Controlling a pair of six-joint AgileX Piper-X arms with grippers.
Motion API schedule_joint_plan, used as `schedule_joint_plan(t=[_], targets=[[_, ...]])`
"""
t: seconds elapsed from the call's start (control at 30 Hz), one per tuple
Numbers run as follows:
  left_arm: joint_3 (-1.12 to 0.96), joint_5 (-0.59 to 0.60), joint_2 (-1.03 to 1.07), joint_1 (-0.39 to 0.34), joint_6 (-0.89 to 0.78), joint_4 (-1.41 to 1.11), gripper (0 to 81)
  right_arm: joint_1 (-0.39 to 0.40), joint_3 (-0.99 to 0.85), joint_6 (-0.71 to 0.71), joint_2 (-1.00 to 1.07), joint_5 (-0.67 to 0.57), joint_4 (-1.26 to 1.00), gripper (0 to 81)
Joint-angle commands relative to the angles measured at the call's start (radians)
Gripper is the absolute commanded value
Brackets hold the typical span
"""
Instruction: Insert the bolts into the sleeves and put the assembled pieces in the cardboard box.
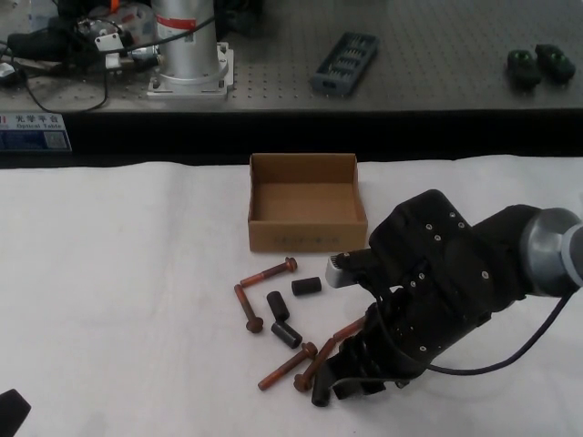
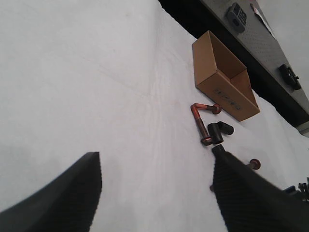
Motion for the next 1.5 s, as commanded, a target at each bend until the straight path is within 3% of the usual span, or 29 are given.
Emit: schedule_joint_plan(t=[0.0,0.23,0.67,0.83,1.1,1.3,1.47], targets=[[-0.011,-0.005,0.0,-0.003,-0.019,-0.014,48.2,0.003,0.005,-0.012,0.038,0.001,0.002,25.3],[-0.011,-0.005,0.0,-0.003,-0.019,-0.014,48.2,0.003,0.003,-0.012,0.035,0.017,0.004,2.1],[-0.011,0.009,0.0,-0.003,-0.019,-0.014,48.2,0.003,-0.103,-0.088,-0.065,0.017,0.186,2.5],[-0.011,0.106,0.0,-0.003,-0.019,-0.032,48.1,0.003,-0.054,-0.106,-0.182,0.017,0.22,2.5],[-0.011,0.316,0.0,-0.003,0.079,-0.172,22.4,0.003,0.054,-0.106,-0.391,0.017,0.238,2.5],[-0.052,0.319,0.004,-0.003,0.108,-0.167,21.3,0.003,0.113,-0.106,-0.538,0.017,0.275,2.5],[-0.163,0.329,0.164,-0.013,0.222,-0.163,21.3,0.003,0.15,-0.106,-0.632,0.017,0.289,2.5]])
